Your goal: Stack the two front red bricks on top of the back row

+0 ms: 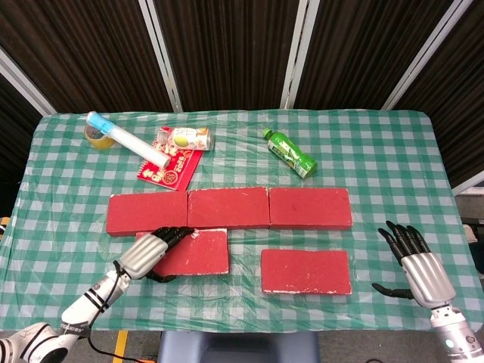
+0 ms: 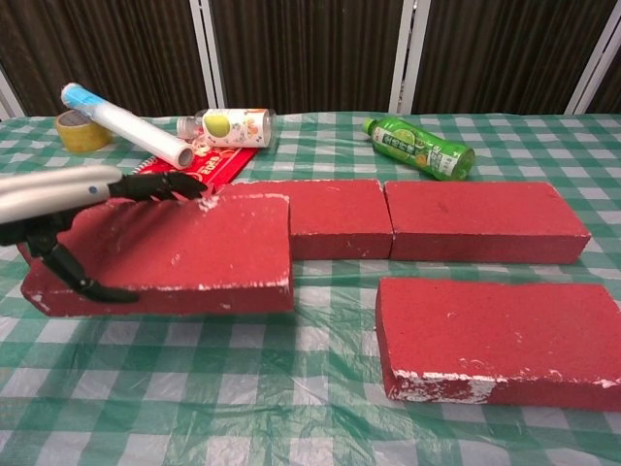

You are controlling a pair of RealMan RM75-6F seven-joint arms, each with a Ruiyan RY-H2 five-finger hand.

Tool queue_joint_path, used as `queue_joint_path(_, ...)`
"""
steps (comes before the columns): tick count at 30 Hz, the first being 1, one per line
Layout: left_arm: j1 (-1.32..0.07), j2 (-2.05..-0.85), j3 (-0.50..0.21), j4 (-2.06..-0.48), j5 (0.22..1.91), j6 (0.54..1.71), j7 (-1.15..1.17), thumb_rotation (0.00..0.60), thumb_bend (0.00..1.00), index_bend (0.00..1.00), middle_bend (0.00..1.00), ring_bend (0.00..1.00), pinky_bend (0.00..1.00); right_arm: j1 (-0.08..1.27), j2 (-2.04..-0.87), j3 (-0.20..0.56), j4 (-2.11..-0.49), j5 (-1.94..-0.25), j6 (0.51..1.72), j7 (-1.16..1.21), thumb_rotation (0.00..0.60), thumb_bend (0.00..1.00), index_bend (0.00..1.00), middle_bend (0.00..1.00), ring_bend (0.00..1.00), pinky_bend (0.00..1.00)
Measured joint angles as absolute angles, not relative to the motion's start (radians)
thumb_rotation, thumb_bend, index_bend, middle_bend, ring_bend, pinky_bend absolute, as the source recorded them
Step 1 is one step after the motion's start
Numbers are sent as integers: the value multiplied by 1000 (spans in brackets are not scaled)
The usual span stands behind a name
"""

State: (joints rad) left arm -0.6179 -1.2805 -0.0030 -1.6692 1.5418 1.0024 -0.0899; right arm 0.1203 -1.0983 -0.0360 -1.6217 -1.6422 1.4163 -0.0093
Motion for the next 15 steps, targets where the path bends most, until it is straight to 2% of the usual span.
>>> queue_joint_path(4,-631,-1221,-48,-1673,1514,1010,-108,600,264,0,108,389,700,121,-1101,-34,-1622,-1637,1415,-18,523,202,0,0,0,0)
queue_joint_path(8,-662,-1167,-74,-1671,1493,967,-162,600,265,0,122,399,700,121,-1104,-34,-1625,-1636,1411,-31,522,202,0,0,0,0)
queue_joint_path(15,-739,-1160,-111,-1566,1491,880,-317,600,267,0,157,428,714,119,-1117,-32,-1629,-1623,1407,-67,523,202,0,0,0,0)
